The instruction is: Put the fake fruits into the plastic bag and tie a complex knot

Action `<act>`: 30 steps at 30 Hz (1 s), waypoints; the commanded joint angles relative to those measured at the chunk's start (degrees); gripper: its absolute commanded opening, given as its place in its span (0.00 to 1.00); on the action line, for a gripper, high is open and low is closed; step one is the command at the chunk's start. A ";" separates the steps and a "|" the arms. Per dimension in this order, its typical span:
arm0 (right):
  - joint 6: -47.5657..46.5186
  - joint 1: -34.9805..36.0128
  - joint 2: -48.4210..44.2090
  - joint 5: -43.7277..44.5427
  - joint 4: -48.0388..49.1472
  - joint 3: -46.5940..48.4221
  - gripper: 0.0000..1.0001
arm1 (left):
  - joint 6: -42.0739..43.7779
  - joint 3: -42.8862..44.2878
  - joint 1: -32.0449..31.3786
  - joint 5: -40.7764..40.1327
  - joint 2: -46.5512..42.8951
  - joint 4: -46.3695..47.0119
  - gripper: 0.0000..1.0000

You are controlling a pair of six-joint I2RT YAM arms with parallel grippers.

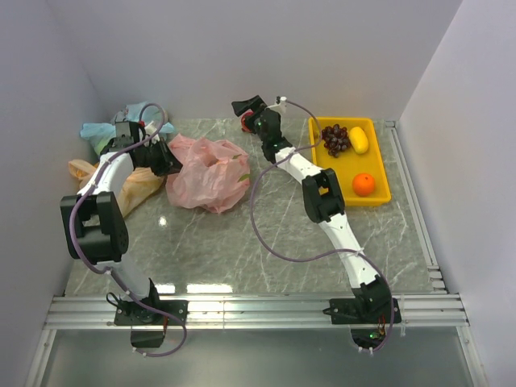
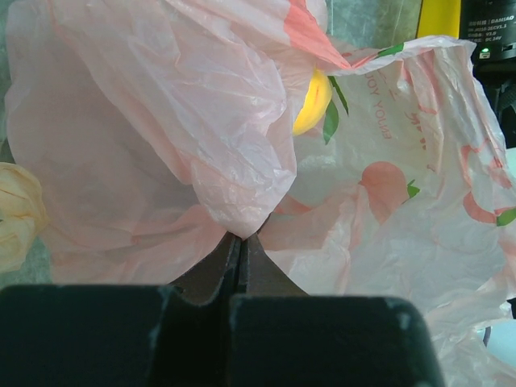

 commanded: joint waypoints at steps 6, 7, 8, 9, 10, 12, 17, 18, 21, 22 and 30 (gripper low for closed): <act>-0.58 -1.14 -1.03 4.67 1.19 2.95 1.00 | 0.67 2.30 0.22 0.83 0.84 -0.06 0.00; -0.75 -1.06 -0.94 4.40 1.10 2.60 1.00 | 0.76 2.48 0.22 0.74 1.19 -0.15 0.00; -0.58 -1.05 -0.68 4.32 0.84 2.33 1.00 | 0.67 2.65 0.31 0.65 1.37 -0.06 0.00; -0.41 -1.05 -0.41 4.14 -0.03 2.51 1.00 | 0.67 2.65 0.22 0.83 1.45 -0.06 0.00; -0.06 -1.14 -0.24 4.23 -0.39 2.59 1.00 | 0.50 2.74 0.31 0.65 1.63 -0.06 0.00; 0.04 -1.23 -0.06 4.31 -0.74 2.51 1.00 | 0.67 2.92 0.40 0.74 1.63 -0.24 0.00; 1.79 -1.58 0.30 4.49 -3.81 1.99 1.00 | 0.67 3.01 0.57 0.39 1.89 -0.33 0.00; 2.14 -1.67 -0.23 3.45 -4.17 0.94 1.00 | 0.76 3.09 0.57 0.48 1.89 -0.41 0.00; 2.32 -2.81 -4.00 -0.23 -4.08 -5.38 1.00 | 1.02 3.44 0.75 0.30 2.07 -0.85 0.00; 1.80 -3.33 -7.32 -1.30 -4.17 -7.75 1.00 | 1.11 3.45 0.75 0.21 1.98 -0.77 0.00; -7.94 -14.40 -33.86 -21.86 -17.35 -37.45 1.00 | -0.47 1.95 0.92 1.00 0.67 0.46 0.00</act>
